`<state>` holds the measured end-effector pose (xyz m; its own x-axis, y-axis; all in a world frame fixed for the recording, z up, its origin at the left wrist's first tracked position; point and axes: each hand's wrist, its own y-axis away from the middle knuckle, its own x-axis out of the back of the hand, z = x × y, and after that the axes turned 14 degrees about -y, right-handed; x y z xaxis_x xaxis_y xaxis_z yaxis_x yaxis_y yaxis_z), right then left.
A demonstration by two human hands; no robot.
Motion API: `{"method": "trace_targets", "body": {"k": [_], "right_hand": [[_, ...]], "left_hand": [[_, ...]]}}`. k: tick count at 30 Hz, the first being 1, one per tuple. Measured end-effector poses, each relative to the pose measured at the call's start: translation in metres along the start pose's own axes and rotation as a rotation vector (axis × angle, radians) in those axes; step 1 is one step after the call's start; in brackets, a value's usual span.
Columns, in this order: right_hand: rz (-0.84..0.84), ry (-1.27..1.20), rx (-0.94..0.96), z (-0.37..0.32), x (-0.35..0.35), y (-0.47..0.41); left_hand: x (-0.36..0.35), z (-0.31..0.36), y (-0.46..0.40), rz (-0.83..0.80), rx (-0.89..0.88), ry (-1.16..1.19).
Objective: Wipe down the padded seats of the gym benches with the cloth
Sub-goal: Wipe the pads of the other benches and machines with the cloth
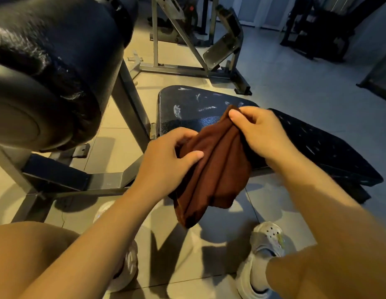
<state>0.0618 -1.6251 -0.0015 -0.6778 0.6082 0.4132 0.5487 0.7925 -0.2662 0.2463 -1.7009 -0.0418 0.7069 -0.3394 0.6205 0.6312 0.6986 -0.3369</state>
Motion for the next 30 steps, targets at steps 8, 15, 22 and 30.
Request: {"method": "trace_targets", "body": {"k": [8,15,22,30], "right_hand": [[-0.302,0.536,-0.026,0.057,0.002,-0.028],[-0.567,0.709,0.207,0.094,0.026,0.031],[-0.415,0.844,0.585,0.118,0.02,0.021],[-0.252,0.293,0.257,0.088,0.053,0.004]], "left_hand": [[-0.03,-0.049,-0.041,0.15,-0.135,-0.573],[-0.054,-0.072,0.018,-0.029,-0.552,-0.926],[-0.065,-0.083,0.023,0.057,-0.551,-1.026],[-0.039,-0.059,0.034,0.111,-0.405,-0.722]]}}
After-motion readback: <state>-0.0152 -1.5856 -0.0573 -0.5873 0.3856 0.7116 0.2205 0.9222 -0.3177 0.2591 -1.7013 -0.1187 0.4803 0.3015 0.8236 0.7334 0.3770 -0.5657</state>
